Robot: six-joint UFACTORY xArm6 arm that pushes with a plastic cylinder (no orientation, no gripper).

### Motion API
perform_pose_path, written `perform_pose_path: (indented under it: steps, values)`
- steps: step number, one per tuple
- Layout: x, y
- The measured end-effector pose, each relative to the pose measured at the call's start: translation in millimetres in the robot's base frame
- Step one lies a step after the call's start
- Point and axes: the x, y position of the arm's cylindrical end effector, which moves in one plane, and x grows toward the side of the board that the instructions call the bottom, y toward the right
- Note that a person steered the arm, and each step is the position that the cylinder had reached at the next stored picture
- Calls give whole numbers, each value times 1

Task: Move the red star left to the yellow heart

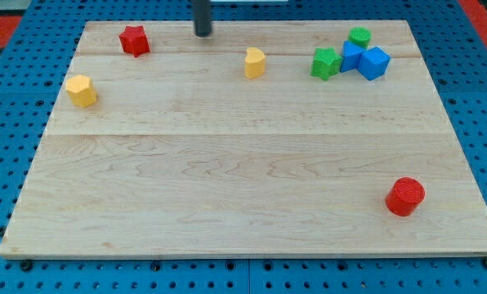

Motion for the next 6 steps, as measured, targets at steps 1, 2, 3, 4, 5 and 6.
perform_pose_path:
  steps: [1,2,3,4,5,6]
  values:
    - [-1,-85]
    - [69,-95]
    - [91,-88]
    - [103,-110]
    - [111,-50]
    - [123,4]
